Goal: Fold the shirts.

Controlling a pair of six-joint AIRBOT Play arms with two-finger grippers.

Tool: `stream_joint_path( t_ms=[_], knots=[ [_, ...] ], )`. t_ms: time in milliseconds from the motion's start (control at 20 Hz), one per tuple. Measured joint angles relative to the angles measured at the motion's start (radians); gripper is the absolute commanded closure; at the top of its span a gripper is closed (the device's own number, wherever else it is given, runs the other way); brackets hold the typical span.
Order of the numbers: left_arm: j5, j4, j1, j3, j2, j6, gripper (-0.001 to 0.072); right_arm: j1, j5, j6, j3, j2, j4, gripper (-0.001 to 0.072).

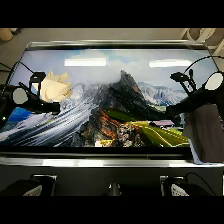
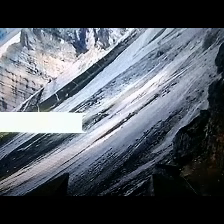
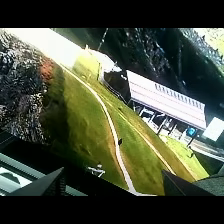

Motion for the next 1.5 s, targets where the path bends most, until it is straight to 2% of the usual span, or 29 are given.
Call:
stream_joint_path(
  t_ms=[750,1150,1250,1400,1500],
  knots=[
    [0.003,0.000,0.000,-0.001,0.000,0.000,0.0078,0.000,0.000,0.000,0.000,0.000,0.000,0.0085],
    [0.153,-0.022,0.000,-0.003,0.000,-0.016,0.0086,0.000,-0.068,0.000,0.000,0.000,0.000,0.0084],
    [0.203,-0.030,0.002,-0.001,-0.007,-0.023,-0.0013,0.000,-0.092,0.000,0.000,0.000,-0.004,0.0085],
    [0.285,-0.005,0.047,0.059,-0.082,-0.031,-0.0013,0.000,-0.143,0.000,0.000,0.000,-0.019,0.0085],
    [0.267,0.012,0.107,0.169,-0.198,-0.051,-0.0013,-0.001,-0.174,0.000,0.000,0.000,-0.026,0.0083]
  ],
)
